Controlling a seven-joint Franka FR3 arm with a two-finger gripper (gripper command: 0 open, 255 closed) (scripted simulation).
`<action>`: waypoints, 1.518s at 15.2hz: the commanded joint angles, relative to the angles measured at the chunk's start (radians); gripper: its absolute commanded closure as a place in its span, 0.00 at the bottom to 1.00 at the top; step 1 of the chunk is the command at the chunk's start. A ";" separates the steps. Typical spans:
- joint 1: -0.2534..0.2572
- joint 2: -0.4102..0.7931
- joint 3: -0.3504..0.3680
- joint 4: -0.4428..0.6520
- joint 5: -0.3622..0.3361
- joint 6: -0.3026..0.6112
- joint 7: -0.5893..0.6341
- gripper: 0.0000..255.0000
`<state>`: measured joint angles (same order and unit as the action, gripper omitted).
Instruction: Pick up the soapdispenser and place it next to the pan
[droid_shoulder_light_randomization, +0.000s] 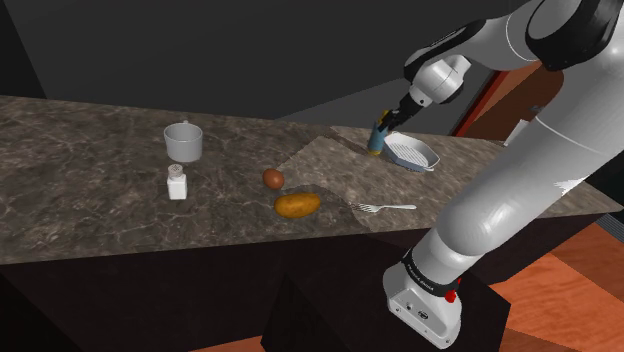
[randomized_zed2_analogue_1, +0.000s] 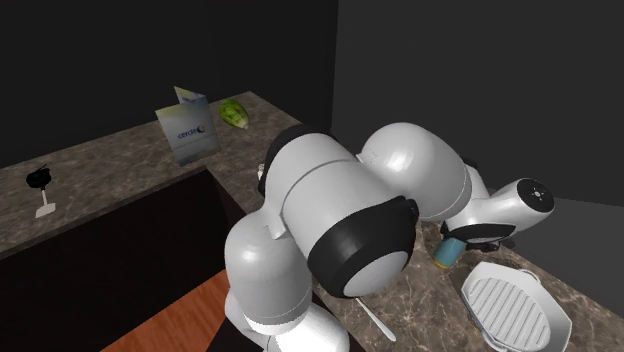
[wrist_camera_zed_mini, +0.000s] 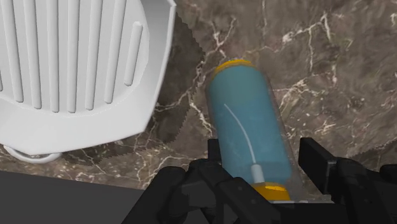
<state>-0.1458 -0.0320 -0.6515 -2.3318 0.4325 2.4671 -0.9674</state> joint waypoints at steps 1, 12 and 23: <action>0.002 0.014 0.000 -0.006 0.023 0.014 -0.019 1.00; 0.002 0.014 0.000 -0.006 0.023 0.014 -0.019 0.00; -0.029 -0.111 0.001 0.004 -0.132 -0.079 0.087 0.00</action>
<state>-0.1750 -0.1430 -0.6502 -2.3278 0.3012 2.3893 -0.8812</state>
